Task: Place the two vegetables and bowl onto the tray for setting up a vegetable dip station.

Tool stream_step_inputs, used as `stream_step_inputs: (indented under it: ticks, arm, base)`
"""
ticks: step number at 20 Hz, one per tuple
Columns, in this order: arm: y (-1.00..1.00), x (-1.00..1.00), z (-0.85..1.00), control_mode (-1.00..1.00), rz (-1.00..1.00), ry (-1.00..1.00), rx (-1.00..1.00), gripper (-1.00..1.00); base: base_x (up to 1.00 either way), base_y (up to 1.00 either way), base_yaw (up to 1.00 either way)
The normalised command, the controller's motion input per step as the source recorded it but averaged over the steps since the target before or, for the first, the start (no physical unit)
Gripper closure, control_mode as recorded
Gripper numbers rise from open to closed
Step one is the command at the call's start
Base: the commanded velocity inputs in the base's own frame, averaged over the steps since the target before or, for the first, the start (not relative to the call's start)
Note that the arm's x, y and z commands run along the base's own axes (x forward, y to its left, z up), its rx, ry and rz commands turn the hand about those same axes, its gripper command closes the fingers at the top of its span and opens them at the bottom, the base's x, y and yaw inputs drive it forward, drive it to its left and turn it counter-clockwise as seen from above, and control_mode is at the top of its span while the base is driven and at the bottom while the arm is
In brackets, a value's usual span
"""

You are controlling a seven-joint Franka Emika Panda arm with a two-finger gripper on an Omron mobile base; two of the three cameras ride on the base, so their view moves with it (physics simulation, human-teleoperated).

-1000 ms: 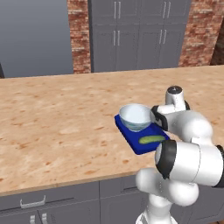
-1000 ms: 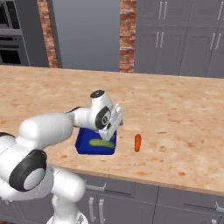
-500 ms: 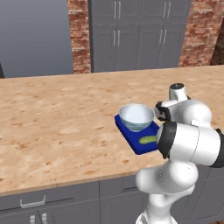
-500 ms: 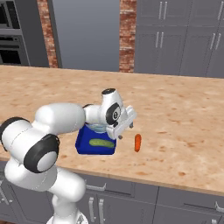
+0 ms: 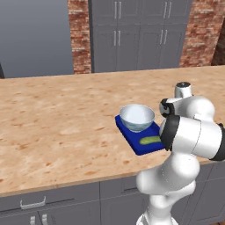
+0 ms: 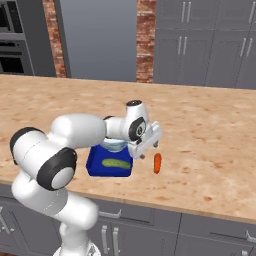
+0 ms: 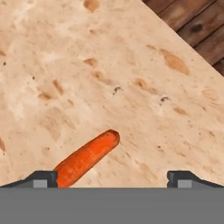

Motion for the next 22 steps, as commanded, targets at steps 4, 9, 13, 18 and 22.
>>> stream_step_inputs:
  ticks: [4, 9, 13, 18, 22]
  arm:
    - [-0.28, 0.0, -0.06, -1.0, 0.38, 0.0, 0.0, -1.0]
    - [-0.02, 0.0, -0.18, -1.0, 0.47, 0.08, -0.01, -1.0]
    - [0.02, 0.0, -0.14, -1.0, 0.42, 0.15, -0.03, -1.0]
    - [0.0, 0.08, 0.07, -1.0, 0.41, 0.13, -0.02, -1.0]
    - [0.0, 0.05, 0.1, -1.0, 0.44, 0.1, -0.03, -1.0]
  base:
    - [0.0, 0.0, 0.0]
    - [0.0, 0.0, 0.0]
    - [0.0, 0.0, 0.0]
    - [0.0, 0.0, 0.0]
    - [0.0, 0.0, 0.0]
